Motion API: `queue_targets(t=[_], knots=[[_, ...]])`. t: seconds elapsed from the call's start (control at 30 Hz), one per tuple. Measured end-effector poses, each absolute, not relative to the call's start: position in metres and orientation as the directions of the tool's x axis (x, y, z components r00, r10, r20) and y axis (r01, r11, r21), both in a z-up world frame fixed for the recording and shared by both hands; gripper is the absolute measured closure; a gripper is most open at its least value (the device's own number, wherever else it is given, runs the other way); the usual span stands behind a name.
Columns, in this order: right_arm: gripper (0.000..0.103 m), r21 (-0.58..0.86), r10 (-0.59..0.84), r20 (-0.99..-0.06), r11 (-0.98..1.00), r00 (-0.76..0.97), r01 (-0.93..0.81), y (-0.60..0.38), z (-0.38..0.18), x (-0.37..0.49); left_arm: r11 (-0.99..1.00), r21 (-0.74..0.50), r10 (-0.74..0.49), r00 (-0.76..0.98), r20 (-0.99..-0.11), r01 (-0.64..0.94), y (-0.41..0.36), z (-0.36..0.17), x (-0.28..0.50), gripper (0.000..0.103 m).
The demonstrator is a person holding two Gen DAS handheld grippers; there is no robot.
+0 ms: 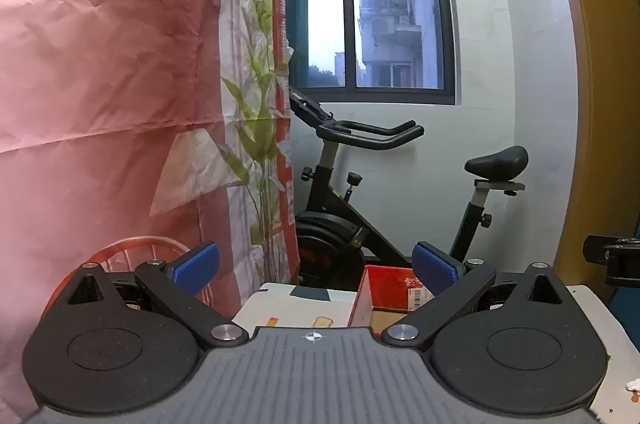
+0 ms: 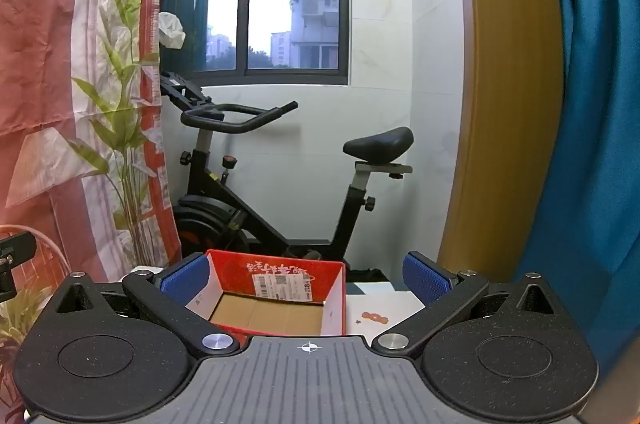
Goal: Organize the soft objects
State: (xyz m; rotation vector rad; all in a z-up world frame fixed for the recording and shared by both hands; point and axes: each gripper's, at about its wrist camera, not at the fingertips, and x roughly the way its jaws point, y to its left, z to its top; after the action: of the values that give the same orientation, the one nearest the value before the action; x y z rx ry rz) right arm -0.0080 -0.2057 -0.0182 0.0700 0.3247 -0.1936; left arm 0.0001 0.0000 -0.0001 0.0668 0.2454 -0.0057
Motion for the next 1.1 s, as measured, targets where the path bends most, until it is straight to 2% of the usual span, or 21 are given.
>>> queue_targets(t=[1.1], knots=[[0.0,0.035,-0.177,-0.323,0.979,0.93,0.199,-0.203,-0.019,-0.008,0.998,0.064,0.003,0.972,-0.235,0.012,0.003,0.001,0.001,0.0]])
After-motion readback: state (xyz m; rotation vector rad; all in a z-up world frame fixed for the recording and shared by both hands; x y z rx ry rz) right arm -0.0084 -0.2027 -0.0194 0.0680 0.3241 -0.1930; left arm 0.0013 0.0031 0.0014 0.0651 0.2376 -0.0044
